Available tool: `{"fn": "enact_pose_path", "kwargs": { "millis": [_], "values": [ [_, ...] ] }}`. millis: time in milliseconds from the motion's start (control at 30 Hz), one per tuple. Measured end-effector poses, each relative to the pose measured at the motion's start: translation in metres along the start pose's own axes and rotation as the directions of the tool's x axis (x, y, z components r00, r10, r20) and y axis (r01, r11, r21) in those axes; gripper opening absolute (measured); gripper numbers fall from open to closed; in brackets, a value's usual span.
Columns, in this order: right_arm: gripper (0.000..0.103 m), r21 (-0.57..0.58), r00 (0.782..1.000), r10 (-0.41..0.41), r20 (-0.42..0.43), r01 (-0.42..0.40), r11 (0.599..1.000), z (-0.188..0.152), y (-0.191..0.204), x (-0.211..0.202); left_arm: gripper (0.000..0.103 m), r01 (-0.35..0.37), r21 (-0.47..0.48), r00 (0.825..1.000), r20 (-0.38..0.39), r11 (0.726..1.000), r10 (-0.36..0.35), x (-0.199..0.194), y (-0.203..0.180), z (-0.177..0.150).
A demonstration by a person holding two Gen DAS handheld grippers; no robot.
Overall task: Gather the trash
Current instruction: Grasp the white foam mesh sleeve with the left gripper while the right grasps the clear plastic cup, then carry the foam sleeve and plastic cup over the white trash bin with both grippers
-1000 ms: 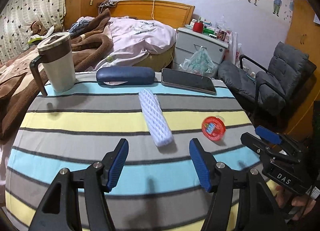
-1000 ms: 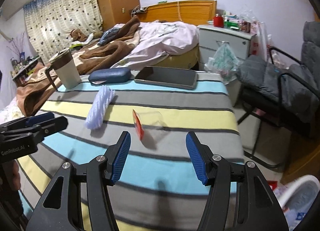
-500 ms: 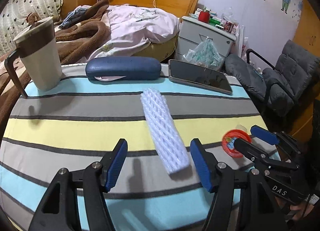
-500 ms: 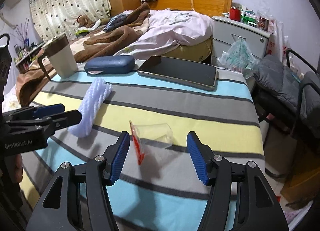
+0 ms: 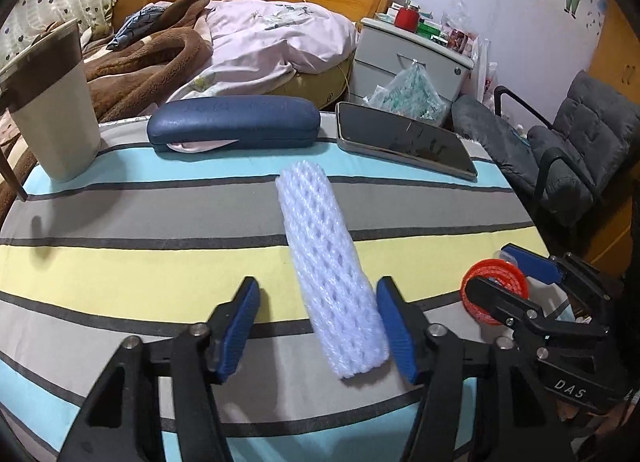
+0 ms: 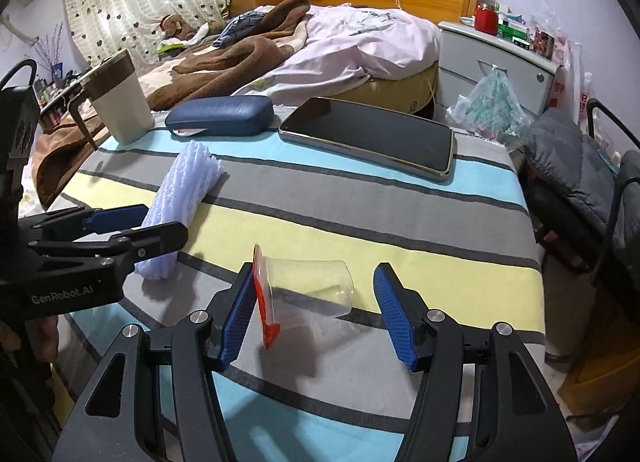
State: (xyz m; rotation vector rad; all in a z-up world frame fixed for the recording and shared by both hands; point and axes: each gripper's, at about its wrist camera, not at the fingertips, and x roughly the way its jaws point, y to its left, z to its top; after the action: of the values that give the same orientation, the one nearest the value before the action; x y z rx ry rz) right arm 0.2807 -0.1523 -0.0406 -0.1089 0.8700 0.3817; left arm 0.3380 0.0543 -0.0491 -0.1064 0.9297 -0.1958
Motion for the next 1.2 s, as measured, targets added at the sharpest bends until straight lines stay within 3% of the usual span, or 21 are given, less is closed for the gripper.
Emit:
{"fn": "enact_pose_path", "kwargs": {
  "millis": [100, 200, 233, 567, 1200],
  "values": [
    [0.059, 0.013, 1.0, 0.007, 0.01, -0.007, 1.0, 0.001, -0.003, -0.002, 0.036, 0.003, 0.01, 1.0, 0.0, 1.0, -0.003, -0.001, -0.002, 0.0],
    [0.049, 0.024, 1.0, 0.004, 0.018, -0.005, 1.0, 0.001, -0.004, -0.003, 0.031, 0.0, 0.028, 1.0, 0.002, 1.0, 0.0, -0.003, -0.006, -0.003],
    [0.044, 0.027, 1.0, 0.003, 0.019, -0.004, 1.0, 0.0, -0.004, -0.003, 0.031, -0.003, 0.037, 1.0, 0.003, 0.999, 0.003, -0.003, -0.008, -0.003],
    [0.044, 0.06, 0.999, -0.01, 0.038, 0.008, 0.998, -0.005, -0.006, -0.011, 0.03, -0.011, 0.074, 1.0, 0.014, 0.997, 0.01, -0.014, -0.021, -0.011],
    [0.044, 0.101, 0.988, -0.047, 0.145, 0.033, 0.994, -0.026, -0.004, -0.071, 0.03, 0.027, 0.123, 0.994, 0.105, 0.992, -0.04, -0.085, -0.063, -0.041]
  ]
}}
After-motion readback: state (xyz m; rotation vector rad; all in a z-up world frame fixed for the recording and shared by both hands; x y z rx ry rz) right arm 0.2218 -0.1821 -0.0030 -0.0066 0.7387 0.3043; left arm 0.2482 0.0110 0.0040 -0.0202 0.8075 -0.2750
